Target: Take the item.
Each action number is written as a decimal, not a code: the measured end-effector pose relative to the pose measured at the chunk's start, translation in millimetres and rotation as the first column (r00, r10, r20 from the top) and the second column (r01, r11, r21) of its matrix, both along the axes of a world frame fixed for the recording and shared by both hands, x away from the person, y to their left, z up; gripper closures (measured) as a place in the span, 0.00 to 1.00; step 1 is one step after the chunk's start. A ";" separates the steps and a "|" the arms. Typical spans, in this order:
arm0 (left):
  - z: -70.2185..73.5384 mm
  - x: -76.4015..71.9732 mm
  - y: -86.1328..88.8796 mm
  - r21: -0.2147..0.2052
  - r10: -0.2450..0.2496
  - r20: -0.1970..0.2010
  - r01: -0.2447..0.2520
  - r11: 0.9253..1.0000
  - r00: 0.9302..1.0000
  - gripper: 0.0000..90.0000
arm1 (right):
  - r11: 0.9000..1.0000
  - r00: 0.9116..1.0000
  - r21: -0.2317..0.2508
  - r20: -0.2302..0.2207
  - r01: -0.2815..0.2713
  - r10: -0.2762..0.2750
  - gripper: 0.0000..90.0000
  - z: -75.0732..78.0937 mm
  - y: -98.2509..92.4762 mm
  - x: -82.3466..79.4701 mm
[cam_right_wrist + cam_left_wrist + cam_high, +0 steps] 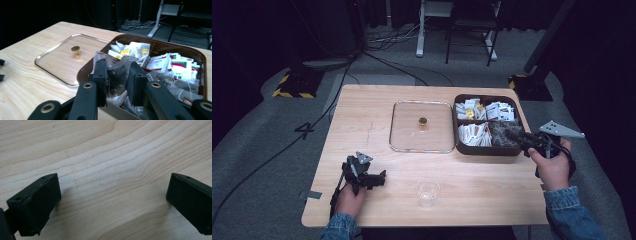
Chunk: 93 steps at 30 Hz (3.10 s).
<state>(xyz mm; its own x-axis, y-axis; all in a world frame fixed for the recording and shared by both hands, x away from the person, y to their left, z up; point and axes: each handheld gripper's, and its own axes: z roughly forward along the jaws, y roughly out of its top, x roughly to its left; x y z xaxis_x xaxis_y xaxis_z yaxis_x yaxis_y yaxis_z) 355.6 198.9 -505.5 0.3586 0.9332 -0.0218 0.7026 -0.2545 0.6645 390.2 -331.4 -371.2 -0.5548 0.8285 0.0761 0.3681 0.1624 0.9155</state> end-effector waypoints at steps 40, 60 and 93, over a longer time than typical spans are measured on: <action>0.1 -1.2 -1.5 -0.002 0.015 -0.004 -0.015 1.000 1.000 0.00 | 0.919 0.919 0.031 0.049 -0.392 0.390 0.81 18.5 115.8 -49.3; 0.1 -0.4 -2.1 -0.003 0.008 -0.007 -0.008 1.000 1.000 0.00 | 0.857 0.860 0.072 0.040 -0.510 0.509 0.80 5.7 157.5 -75.8; 0.3 -0.3 -2.1 0.000 0.007 -0.006 -0.007 1.000 1.000 0.00 | 0.809 0.804 -0.007 -0.115 -0.587 0.583 0.80 -49.5 197.1 -78.0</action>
<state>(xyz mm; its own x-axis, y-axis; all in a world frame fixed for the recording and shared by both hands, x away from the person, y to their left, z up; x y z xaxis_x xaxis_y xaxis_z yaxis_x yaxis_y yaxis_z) 355.3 196.9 -505.2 0.3517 0.9358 -0.0243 0.7087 -0.2492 0.6600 312.2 -134.3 -420.7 -0.9261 0.3526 0.1339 0.2823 0.4127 0.8660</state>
